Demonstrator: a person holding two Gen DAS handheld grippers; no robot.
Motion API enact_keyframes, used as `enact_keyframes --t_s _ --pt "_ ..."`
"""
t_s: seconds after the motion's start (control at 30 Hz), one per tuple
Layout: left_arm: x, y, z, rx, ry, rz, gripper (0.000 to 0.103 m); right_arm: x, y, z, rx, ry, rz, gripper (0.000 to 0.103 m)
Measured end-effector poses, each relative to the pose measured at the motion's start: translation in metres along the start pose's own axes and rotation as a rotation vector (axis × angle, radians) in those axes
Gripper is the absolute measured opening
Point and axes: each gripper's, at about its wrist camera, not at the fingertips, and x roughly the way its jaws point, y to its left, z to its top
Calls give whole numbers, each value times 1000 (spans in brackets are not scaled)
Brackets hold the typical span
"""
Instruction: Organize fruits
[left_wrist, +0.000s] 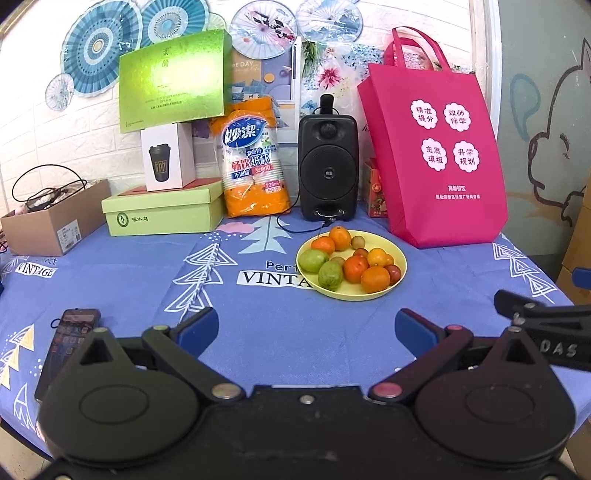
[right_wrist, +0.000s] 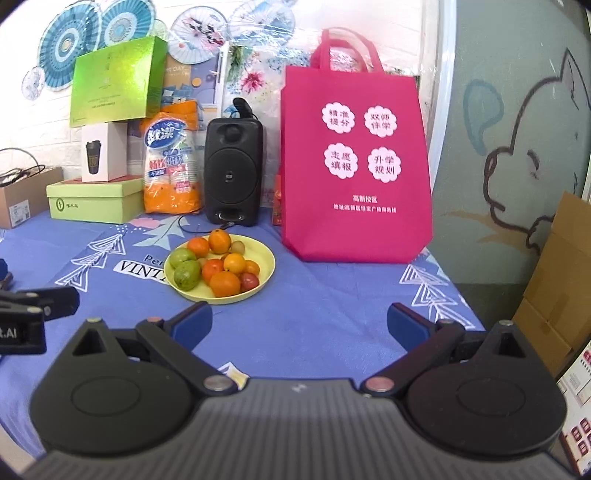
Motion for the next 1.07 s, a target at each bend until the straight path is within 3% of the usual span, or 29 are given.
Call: enact_keyframes --t_s 0.27,0.47,0.73,0.9,1.0,1.07 --pt "-5 5 0 -22 11 -17 103 -1 14 -4 -44 9 -24 103" --pt "-4 12 1 -55 40 9 103 -3 19 -5 -68 4 -24 103" --pt "-9 13 3 -44 11 12 103 -3 21 -6 -73 3 -21 103" --pt "-15 6 0 -11 -12 140 103 -2 21 -7 -82 2 -16 103" --pt "-16 11 -1 -55 -1 65 103 -2 21 -7 -86 5 -12 103" --pt "-15 10 -2 -50 -2 77 103 -1 21 -8 -90 6 -10 103"
